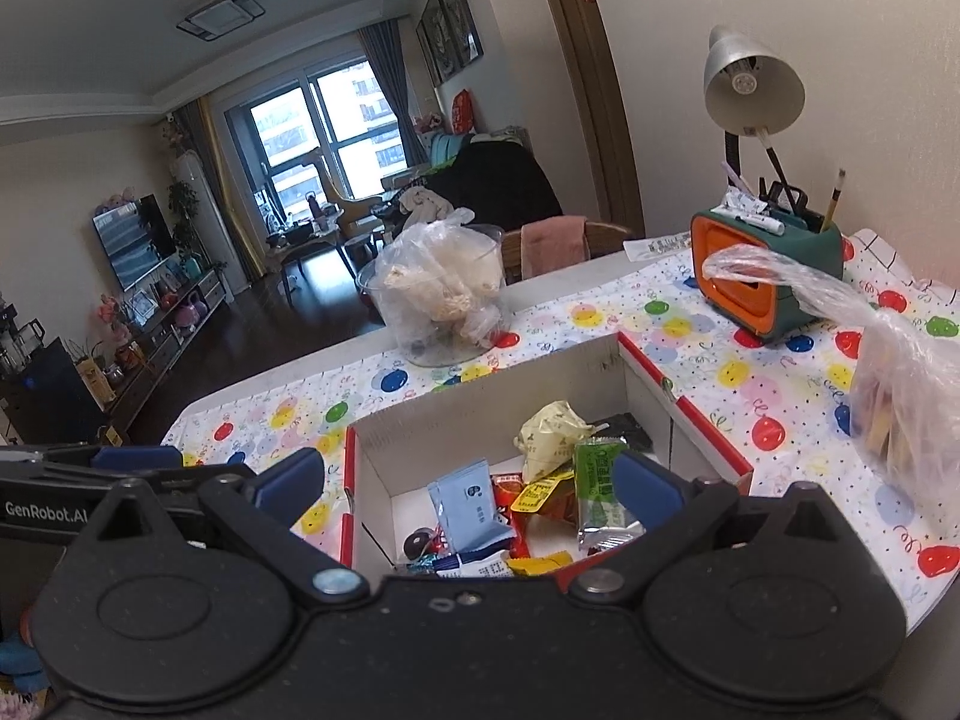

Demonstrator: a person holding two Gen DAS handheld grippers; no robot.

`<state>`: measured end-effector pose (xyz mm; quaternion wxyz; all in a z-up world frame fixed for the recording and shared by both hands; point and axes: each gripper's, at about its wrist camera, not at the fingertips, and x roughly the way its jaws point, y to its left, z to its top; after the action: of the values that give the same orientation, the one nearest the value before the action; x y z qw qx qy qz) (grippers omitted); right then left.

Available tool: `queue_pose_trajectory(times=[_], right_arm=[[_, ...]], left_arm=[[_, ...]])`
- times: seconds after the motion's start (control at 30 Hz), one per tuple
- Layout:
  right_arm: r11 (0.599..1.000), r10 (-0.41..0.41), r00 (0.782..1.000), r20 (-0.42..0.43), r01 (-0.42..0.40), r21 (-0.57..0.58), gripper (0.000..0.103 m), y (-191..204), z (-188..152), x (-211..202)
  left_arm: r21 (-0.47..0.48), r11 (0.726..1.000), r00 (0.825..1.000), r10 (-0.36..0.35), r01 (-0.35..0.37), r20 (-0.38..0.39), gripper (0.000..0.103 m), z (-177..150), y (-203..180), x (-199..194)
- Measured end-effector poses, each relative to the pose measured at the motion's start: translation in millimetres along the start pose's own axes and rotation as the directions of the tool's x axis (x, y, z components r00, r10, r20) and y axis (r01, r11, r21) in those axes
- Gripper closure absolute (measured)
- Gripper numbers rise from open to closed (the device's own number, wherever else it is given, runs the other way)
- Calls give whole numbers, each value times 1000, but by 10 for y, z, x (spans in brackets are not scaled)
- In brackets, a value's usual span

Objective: Organize snacks

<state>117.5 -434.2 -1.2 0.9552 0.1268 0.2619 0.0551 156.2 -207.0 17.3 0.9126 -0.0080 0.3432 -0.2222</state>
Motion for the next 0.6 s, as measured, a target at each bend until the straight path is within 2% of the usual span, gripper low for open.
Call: queue_pose_trajectory(times=[0.6], right_arm=[[1000,18,1000,-1,-18,-15,0,23,-20,-53]], left_arm=[[-18,999,999,32,-32,-22,1,-110,-28,-76]])
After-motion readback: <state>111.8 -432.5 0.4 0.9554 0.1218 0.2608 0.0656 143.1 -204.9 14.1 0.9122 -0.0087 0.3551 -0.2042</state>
